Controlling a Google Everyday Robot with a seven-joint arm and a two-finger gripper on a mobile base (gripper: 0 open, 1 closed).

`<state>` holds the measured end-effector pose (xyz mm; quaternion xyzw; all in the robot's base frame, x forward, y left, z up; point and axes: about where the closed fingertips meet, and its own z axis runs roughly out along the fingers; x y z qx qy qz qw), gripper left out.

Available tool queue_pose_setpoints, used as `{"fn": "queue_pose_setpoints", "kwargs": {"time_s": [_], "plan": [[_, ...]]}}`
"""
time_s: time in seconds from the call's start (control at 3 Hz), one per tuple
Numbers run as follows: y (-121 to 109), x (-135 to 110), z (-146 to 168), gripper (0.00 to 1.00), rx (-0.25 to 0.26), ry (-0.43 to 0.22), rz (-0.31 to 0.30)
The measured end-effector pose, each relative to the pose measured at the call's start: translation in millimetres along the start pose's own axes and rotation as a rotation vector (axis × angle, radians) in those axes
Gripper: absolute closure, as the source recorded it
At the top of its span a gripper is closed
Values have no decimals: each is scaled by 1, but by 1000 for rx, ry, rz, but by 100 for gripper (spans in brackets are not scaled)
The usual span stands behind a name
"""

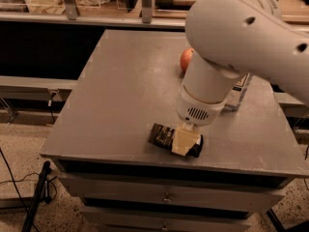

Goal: Pick rxbar chocolate

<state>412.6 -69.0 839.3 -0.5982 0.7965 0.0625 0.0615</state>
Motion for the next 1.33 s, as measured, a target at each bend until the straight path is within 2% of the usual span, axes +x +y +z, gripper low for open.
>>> {"fn": "queue_pose_setpoints", "kwargs": {"time_s": [0.33,0.67,1.0,1.33], "plan": [[-24,-6,-43,100,39,-72,0],[-45,-18,-101,100,111,-172,-17],[-50,-25,-122,100,145,-207,-23],[-50,-25,-122,100,145,-207,-24]]}}
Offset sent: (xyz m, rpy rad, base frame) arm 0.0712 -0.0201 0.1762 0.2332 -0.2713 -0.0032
